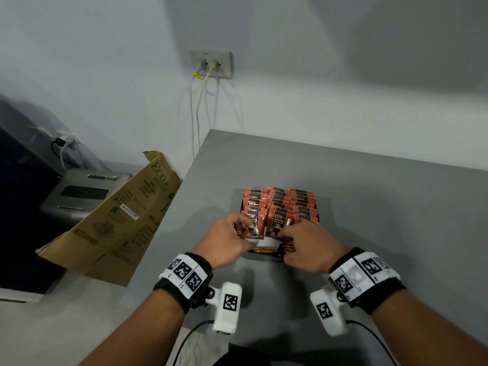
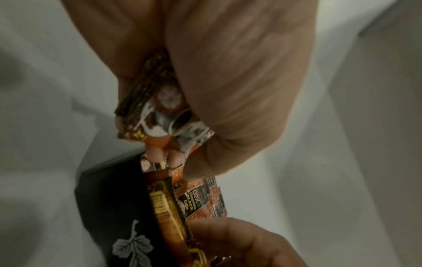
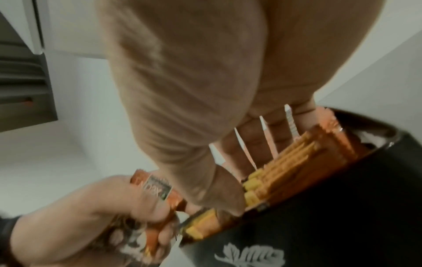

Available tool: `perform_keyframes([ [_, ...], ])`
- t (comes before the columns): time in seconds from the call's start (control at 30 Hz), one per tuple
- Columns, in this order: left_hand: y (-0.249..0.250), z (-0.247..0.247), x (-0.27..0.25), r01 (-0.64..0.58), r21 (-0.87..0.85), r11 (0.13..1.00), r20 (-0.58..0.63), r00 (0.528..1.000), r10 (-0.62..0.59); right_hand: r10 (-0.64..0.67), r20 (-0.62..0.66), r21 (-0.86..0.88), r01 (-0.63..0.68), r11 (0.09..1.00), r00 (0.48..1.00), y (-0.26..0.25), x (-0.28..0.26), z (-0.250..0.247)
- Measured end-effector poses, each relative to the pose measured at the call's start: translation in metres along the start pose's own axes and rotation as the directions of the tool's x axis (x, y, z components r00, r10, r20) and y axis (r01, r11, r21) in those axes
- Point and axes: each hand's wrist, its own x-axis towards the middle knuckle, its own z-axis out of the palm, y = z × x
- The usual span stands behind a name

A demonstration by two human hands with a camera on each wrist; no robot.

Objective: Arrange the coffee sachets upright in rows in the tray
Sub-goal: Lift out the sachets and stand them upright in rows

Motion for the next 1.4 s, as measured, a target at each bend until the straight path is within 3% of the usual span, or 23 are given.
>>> perform_keyframes([
  [0.17, 0.013, 0.008, -0.002, -0.083, 0.263, 0.961, 0.098, 0.993, 0.059, 0.038, 0.065, 0.072, -0.042, 0.997, 0.997, 0.012, -0.006, -0.003],
  [0.37, 0.018, 0.018, 0.001, -0.148, 0.484, 0.862, 0.073, 0.989, 0.129, 0.017, -0.009, 0.085, -0.016, 0.996, 1.0, 0.014, -0.006, 0.008],
  [0.57, 0.016, 0.017, 0.002, -0.19, 0.523, 0.831, 0.021, 0.977, 0.21, -0.007, -0.1, 0.094, 0.016, 0.995, 0.995, 0.018, -0.008, 0.015],
  [0.77, 0.011, 0.015, -0.003, -0.258, 0.551, 0.794, 0.11, 0.965, 0.238, -0.034, -0.111, 0.084, 0.044, 0.995, 0.993, 0.017, -0.011, 0.02],
  [0.93, 0.014, 0.011, -0.004, -0.241, 0.516, 0.822, 0.125, 0.971, 0.206, -0.031, -0.173, 0.079, 0.045, 0.996, 0.984, 0.018, -0.011, 0.021],
  [1.1, 0.016, 0.008, -0.004, -0.192, 0.351, 0.916, 0.044, 0.981, 0.189, -0.017, -0.176, 0.097, 0.035, 0.995, 0.984, 0.019, -0.012, 0.018],
  [1.2, 0.024, 0.007, -0.004, -0.095, -0.054, 0.994, -0.026, 0.995, 0.093, -0.027, -0.263, 0.18, 0.076, 0.981, 0.964, 0.011, -0.019, 0.003],
  [1.3, 0.041, 0.014, 0.0, -0.093, -0.415, 0.905, 0.025, 0.993, 0.113, 0.029, -0.351, 0.487, 0.157, 0.859, 0.936, -0.004, -0.021, -0.019],
  [1.4, 0.057, 0.028, 0.006, -0.132, -0.573, 0.809, 0.0, 0.987, 0.16, 0.061, -0.389, 0.691, 0.247, 0.679, 0.919, -0.014, -0.015, -0.032],
])
